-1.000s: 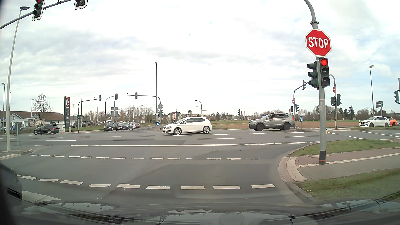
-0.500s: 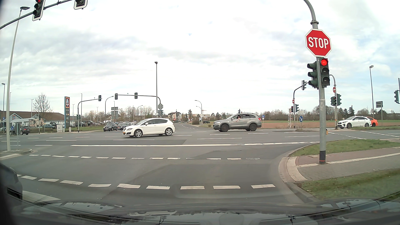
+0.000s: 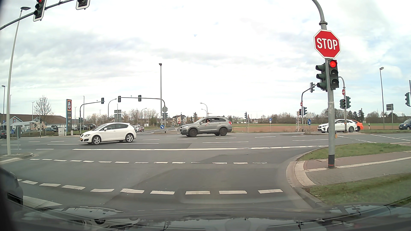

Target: Follow the waypoints while adhering to traffic rules and regulations

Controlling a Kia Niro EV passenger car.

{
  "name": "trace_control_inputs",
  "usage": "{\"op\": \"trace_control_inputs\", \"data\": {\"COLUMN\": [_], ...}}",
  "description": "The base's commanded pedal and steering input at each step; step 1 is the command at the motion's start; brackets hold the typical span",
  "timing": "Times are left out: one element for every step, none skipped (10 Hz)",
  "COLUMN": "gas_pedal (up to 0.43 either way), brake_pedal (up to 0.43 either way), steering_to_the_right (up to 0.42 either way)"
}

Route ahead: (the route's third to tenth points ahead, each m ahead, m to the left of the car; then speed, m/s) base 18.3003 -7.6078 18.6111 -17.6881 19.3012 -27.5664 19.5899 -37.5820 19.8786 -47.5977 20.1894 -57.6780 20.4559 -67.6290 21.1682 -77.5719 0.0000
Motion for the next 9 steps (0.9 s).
{"op": "trace_control_inputs", "data": {"gas_pedal": [0.0,0.0,0.0,0.0,0.0,0.0,0.0,0.0,0.0], "brake_pedal": [0.287,0.287,0.287,0.287,0.287,0.287,0.293,0.287,0.287], "steering_to_the_right": [-0.001,-0.001,-0.001,-0.001,-0.001,-0.001,-0.001,-0.001,-0.001]}}
